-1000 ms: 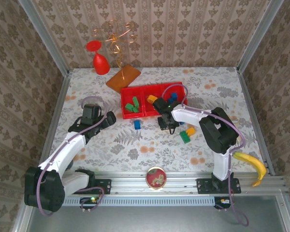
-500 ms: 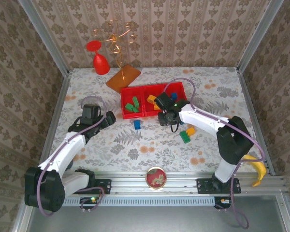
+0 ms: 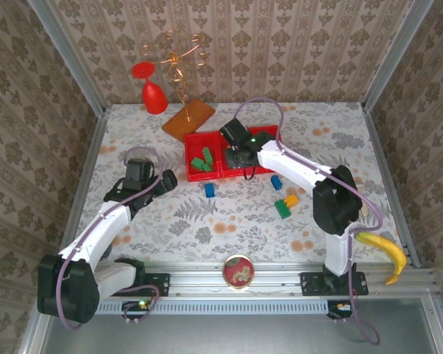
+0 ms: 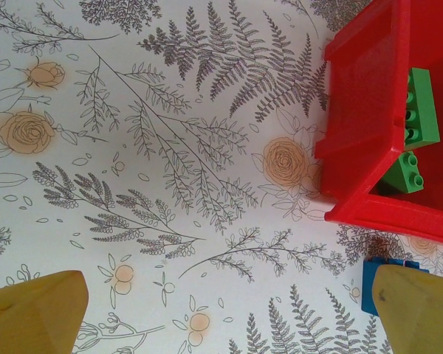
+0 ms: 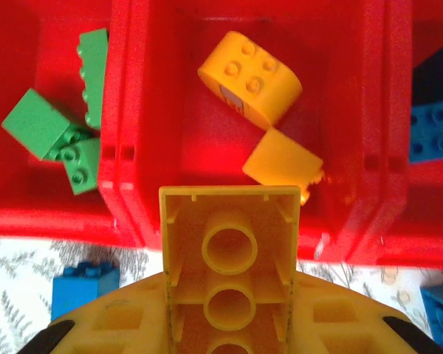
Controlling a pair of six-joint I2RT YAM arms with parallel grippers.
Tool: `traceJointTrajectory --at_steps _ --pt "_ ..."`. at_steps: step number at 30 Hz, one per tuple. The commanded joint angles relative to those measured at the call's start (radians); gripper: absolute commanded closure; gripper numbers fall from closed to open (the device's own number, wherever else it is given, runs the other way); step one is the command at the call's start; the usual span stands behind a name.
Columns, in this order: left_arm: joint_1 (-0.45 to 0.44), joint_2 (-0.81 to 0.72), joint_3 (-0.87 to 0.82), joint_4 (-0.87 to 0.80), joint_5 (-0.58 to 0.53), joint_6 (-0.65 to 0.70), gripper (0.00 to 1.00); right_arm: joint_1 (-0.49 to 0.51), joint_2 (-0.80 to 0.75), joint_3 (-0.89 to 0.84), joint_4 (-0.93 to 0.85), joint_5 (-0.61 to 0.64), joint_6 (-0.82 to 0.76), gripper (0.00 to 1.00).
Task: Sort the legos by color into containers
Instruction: Place the lego in the container.
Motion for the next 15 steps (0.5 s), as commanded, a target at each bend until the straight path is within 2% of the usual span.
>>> traceJointTrajectory --at_steps 1,8,15 --pt "0.009 -0.008 0.002 0.008 0.018 0.013 0.00 -0.001 0.080 0.102 -0.054 0.061 -0.032 0.82" --pt "0.000 -0.035 -0.012 0.013 0.024 0.013 0.00 -0.021 0.208 0.229 -0.056 0.070 -0.048 0.76" --pt "-0.067 -0.043 -0.017 0.031 0.006 0.000 0.00 -0.051 0.233 0.241 -0.029 0.033 -0.043 0.55"
